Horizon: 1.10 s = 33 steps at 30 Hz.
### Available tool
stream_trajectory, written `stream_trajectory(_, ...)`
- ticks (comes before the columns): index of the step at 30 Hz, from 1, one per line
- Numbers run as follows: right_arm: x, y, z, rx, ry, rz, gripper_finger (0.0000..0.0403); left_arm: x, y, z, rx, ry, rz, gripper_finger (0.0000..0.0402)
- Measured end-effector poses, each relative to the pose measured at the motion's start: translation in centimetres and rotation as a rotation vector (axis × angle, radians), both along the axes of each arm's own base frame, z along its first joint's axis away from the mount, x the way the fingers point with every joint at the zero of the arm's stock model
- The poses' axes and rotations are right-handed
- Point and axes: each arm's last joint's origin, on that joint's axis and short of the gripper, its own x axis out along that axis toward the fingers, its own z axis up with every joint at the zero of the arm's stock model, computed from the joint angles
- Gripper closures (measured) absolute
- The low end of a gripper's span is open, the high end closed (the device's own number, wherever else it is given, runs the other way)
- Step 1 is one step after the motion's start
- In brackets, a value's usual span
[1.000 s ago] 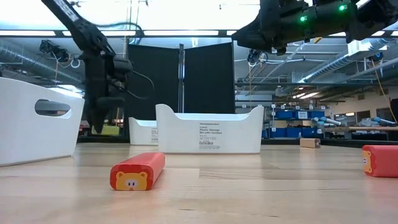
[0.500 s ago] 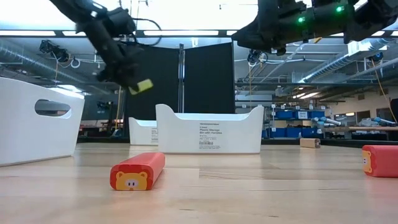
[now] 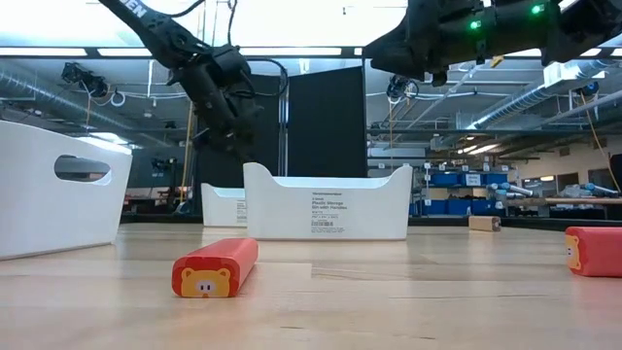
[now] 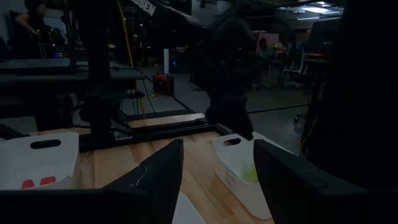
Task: Sort blocks
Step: Put the green block into the top white bin, then put the brown block into the middle white bin
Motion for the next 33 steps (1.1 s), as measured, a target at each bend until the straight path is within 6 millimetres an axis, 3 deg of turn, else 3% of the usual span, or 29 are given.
stream_trajectory(4,0.0,-0.2,-0.2,0.039,-0.001,-0.020,0.0196,-0.6,-0.8,2.0,0.030,-0.060,-0.035,0.0104)
stream_trajectory(7,0.0,-0.6,-0.8,0.093,0.043,-0.090,0.0196,-1.6,-2.4,4.3,0.070,-0.103,-0.059,0.0084)
stream_trajectory(13,0.0,-2.3,-2.1,0.237,0.242,-0.283,0.0196,-4.0,-7.0,8.8,0.162,-0.176,-0.114,0.0096)
stream_trajectory(18,-0.7,-4.9,-2.1,0.357,0.340,-0.505,0.0196,-6.0,-10.9,10.3,0.195,-0.164,-0.118,0.0120)
stream_trajectory(26,-4.0,-9.1,-2.8,0.671,0.559,-0.764,0.0190,-9.5,-15.8,9.1,0.177,-0.330,-0.163,0.0147)
stream_trajectory(33,-6.1,-11.0,-3.5,0.797,0.644,-0.875,0.0153,-10.3,-17.6,5.9,0.143,-0.455,-0.222,0.0152)
